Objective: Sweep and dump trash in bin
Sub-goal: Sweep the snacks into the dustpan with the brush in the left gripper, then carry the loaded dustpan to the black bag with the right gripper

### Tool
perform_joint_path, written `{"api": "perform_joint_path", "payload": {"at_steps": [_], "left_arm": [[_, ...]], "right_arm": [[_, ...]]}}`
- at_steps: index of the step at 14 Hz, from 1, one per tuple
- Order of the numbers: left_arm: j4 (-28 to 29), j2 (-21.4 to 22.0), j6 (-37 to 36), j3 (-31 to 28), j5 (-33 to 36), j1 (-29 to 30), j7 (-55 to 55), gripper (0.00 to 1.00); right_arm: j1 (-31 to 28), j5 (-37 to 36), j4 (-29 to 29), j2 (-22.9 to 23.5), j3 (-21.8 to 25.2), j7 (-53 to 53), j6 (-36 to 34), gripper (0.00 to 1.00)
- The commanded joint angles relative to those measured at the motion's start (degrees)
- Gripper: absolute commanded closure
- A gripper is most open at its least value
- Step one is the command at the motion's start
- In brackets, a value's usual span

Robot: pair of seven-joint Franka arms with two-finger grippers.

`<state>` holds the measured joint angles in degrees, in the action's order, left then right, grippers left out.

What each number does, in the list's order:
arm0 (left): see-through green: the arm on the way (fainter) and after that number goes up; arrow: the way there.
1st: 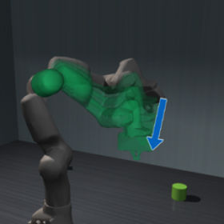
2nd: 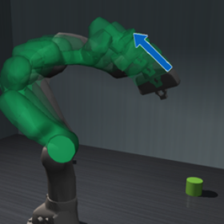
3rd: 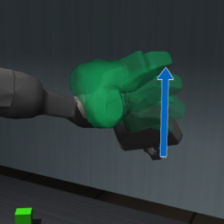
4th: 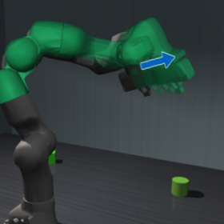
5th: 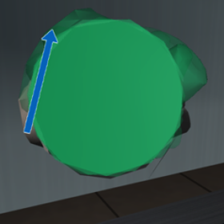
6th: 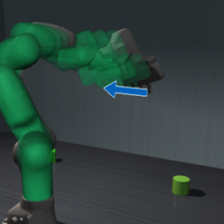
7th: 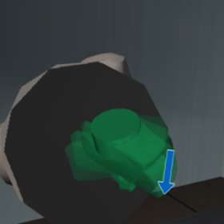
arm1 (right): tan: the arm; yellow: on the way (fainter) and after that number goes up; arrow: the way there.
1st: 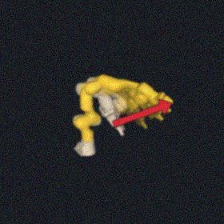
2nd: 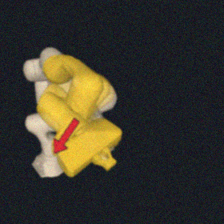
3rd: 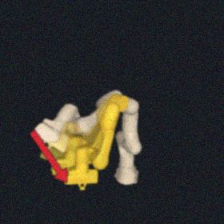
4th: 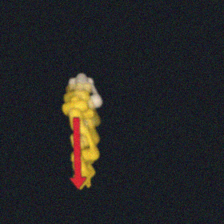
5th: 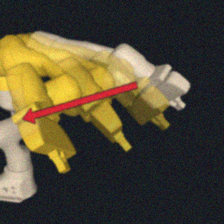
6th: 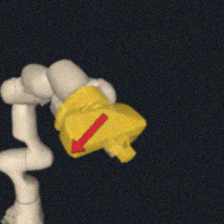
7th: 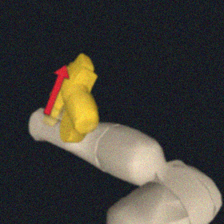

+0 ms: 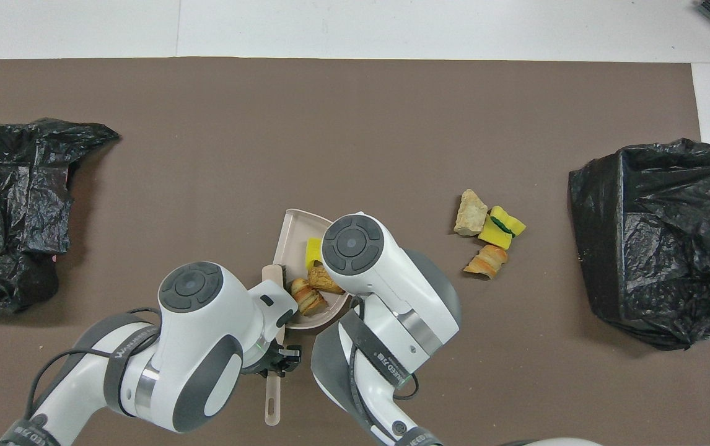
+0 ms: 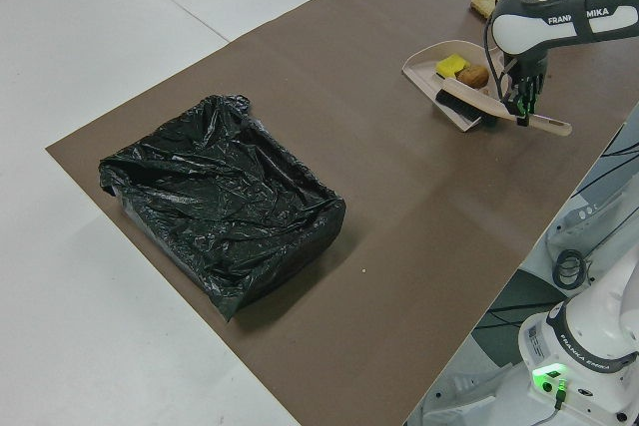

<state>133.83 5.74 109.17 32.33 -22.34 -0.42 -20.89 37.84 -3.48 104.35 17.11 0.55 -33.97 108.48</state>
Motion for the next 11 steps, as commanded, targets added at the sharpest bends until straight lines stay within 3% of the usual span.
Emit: {"api": "perform_joint_path", "payload": {"at_steps": [1, 6, 8, 11], "left_arm": [[-2.2, -0.2, -2.5, -0.3, 2.9, 5.7, 1.0, 1.0], [-2.7, 0.1, -3.0, -0.2, 9.1, 12.8, 2.4, 1.0], [-2.0, 0.6, -2.6, 0.1, 9.1, 11.8, 1.6, 1.0], [-1.8, 1.2, -2.2, 0.2, 8.5, 4.8, -4.2, 1.0]], "right_arm": [[-0.5, 0.2, 1.1, -1.1, -0.3, 1.6, 0.3, 1.0], [-6.4, 0.2, 1.1, -9.3, -0.3, -2.0, -3.9, 1.0], [-11.5, 0.2, 0.8, -13.7, -0.3, -7.1, -8.2, 1.0], [-19.2, 0.1, 0.8, -20.6, 0.1, -13.2, -14.6, 1.0]]}}
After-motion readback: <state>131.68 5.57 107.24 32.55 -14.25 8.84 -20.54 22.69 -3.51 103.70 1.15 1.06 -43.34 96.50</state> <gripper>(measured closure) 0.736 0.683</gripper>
